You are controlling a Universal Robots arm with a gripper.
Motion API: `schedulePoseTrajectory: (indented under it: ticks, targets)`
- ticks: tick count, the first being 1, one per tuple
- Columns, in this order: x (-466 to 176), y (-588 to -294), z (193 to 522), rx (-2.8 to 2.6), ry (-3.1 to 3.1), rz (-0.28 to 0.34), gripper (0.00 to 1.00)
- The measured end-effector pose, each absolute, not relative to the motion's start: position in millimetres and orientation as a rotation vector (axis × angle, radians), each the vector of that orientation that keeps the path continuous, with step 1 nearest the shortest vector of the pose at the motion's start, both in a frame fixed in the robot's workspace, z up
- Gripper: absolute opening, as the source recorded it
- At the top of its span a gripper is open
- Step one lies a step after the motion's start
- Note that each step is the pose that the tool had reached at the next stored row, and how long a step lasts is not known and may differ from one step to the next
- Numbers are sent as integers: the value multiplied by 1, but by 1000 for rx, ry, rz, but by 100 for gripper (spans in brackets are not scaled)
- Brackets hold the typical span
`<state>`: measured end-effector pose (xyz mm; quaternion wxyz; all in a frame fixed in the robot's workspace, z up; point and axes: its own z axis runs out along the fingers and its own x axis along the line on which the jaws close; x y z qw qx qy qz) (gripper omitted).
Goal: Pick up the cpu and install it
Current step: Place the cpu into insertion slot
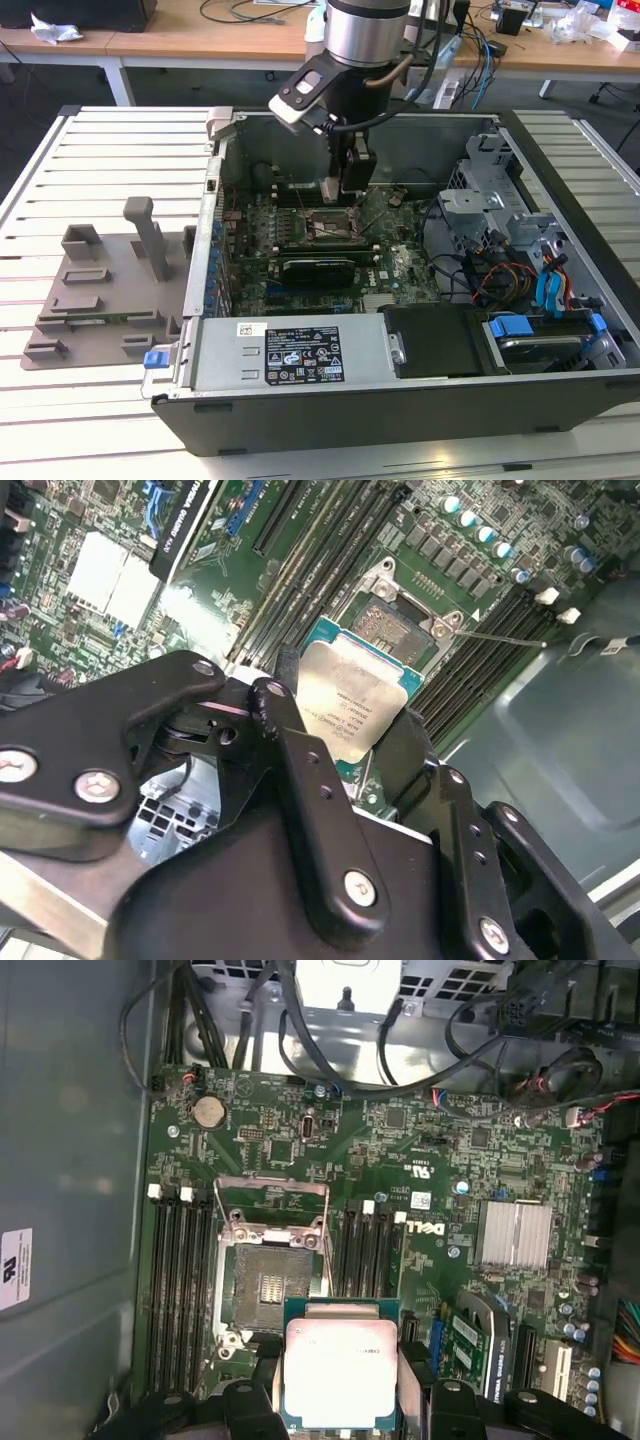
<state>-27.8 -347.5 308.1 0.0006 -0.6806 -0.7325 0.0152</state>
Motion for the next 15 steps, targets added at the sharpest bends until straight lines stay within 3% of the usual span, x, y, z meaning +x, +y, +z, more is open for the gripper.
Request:
schedulePoseTrajectory:
  ticks: [15]
  targets:
    - [-28,-348,304,-2162,-2277,48,55]
